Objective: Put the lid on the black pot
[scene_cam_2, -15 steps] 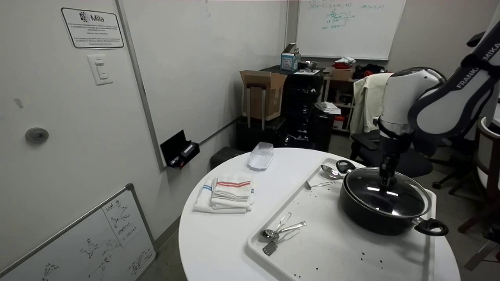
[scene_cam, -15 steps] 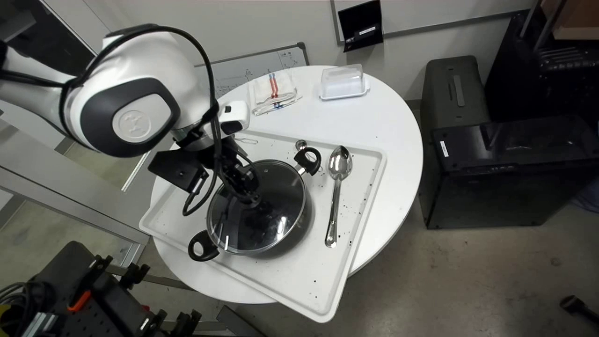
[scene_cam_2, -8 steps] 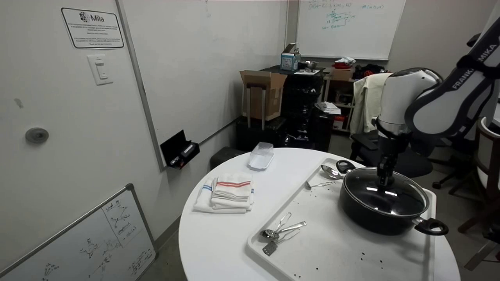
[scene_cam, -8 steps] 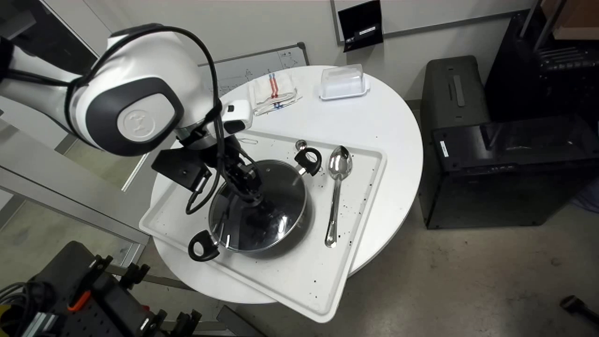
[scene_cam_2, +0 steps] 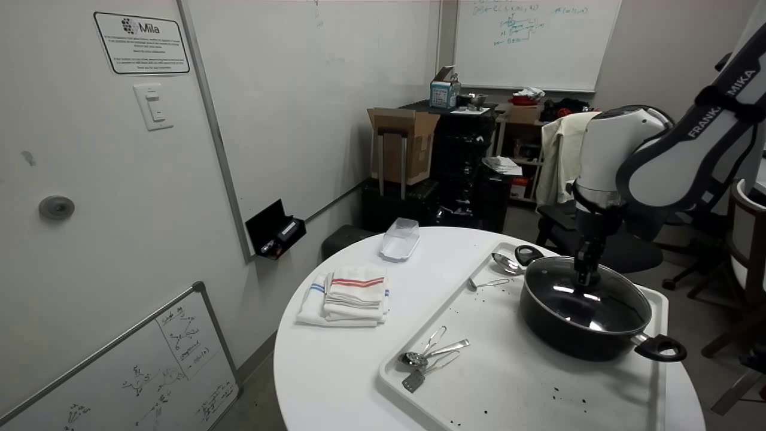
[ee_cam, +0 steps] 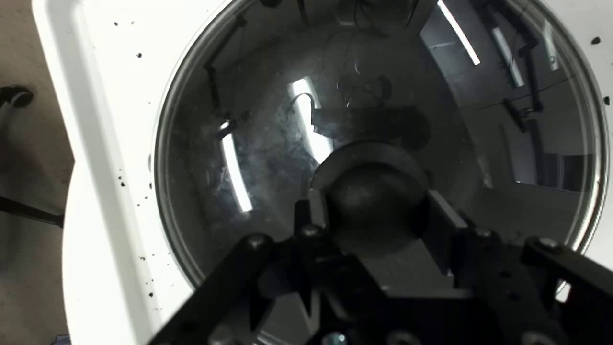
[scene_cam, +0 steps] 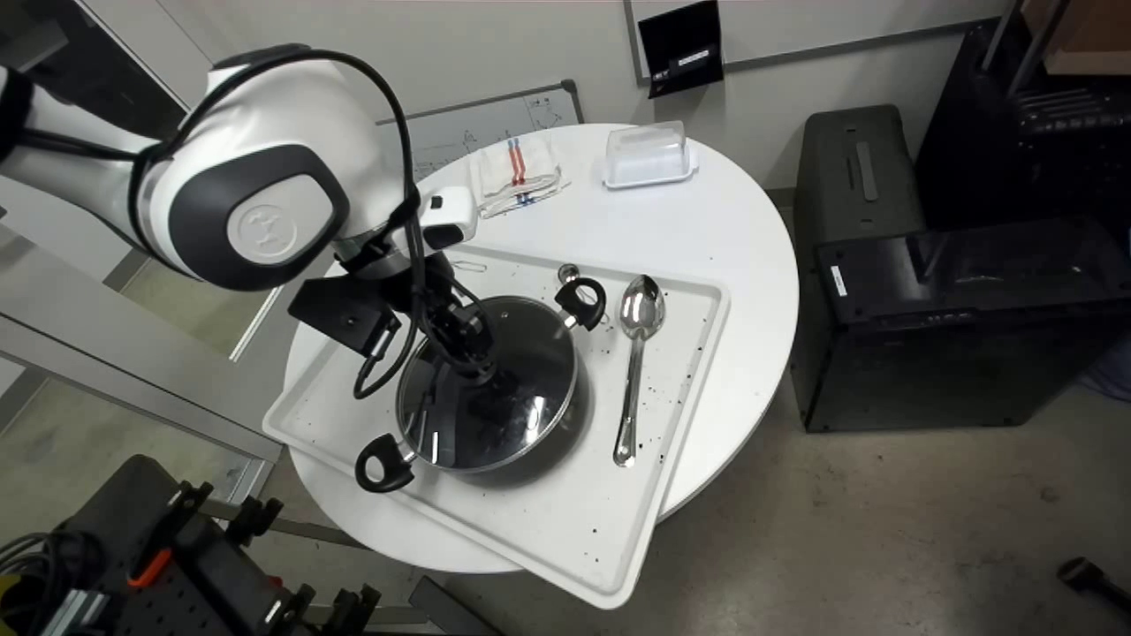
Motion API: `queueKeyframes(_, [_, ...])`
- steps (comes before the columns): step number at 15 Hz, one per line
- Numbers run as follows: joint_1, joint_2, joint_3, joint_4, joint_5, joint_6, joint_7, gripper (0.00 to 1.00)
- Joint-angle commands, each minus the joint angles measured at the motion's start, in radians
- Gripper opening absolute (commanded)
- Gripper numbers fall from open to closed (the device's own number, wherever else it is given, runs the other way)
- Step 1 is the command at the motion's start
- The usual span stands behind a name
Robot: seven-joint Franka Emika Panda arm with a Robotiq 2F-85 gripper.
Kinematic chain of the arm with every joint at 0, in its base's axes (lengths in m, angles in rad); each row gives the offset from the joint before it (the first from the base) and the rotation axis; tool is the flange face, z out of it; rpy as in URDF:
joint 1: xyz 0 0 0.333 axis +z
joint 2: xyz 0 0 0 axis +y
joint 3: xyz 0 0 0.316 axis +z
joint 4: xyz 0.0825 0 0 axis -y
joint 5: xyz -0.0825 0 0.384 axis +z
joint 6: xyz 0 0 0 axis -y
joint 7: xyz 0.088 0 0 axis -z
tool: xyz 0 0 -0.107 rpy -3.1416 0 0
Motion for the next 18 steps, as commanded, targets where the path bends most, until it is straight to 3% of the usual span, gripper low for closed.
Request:
queueKeyframes(1, [-0.014, -0.004, 0.030, 0.010, 0.045, -0.012, -0.026, 0.25])
queueKeyframes(5, [-0.016, -0.002, 0.039, 0.011, 0.059, -0.022, -0.027, 0.25])
queueKeyframes(7, [-0.021, -0.004, 0.042, 0.012, 0.071, -0.024, -0.027, 0.75])
queueKeyframes(9, [-0.025, -0.013, 0.046, 0.008, 0.084, -0.021, -0.029, 0.80])
queueKeyframes(11, [-0.029, -0.033, 0.054, -0.001, 0.095, -0.019, -0.034, 0.96])
queueKeyframes(18, [-0.021, -0.131, 0.070, -0.049, 0.093, -0.024, -0.052, 1.00])
